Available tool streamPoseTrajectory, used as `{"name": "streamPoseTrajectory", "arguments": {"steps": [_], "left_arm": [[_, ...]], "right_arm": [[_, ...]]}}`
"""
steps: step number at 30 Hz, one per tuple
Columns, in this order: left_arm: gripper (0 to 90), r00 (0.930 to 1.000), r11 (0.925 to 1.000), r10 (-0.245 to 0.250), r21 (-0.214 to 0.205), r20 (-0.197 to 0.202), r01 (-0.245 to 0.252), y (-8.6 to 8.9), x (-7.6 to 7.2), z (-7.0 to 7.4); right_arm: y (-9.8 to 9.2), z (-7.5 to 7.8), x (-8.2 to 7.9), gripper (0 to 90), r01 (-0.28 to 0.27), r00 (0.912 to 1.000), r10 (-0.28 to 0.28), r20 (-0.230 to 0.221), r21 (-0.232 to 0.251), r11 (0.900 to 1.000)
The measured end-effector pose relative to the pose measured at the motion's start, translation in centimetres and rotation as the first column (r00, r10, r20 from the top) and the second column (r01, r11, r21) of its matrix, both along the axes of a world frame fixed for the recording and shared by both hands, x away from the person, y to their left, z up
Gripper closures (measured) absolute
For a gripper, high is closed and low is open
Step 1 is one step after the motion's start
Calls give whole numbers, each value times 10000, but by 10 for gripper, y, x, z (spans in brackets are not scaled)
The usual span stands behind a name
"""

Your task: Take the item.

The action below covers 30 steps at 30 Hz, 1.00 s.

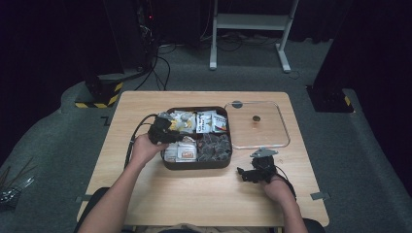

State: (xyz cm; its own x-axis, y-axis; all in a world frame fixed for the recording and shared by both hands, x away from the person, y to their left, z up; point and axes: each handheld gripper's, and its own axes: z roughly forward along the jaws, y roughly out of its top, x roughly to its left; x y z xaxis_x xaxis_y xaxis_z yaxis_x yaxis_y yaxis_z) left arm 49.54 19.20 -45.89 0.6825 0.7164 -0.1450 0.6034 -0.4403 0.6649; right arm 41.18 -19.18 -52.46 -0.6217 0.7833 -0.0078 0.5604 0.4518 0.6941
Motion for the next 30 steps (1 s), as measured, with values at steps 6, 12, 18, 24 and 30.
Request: {"name": "streamPoseTrajectory", "arguments": {"steps": [6, 12, 18, 24, 30], "left_arm": [[679, 9997, 9994, -187, 273, -159, 192, -7, 3, -2], [699, 9984, 9967, -446, 670, -343, 468, -16, 10, -6], [755, 9981, 9949, -559, 828, -255, 578, -21, 12, -6], [830, 9978, 9931, -628, 980, -226, 648, -21, 12, -7], [860, 9969, 9941, -686, 820, -387, 716, -18, 13, -7]], "right_arm": [[0, 0, -1, 78, 17, 10000, -17, -19, -10, 10000], [0, 0, -2, 78, 49, 10000, -49, -32, -1, 10000], [0, 0, -3, 78, 72, 10000, -72, -42, 8, 10000], [0, 0, -3, 78, 92, 9999, -92, -51, 12, 10000], [0, 0, -3, 79, 96, 9999, -96, -52, 14, 10000]]}}
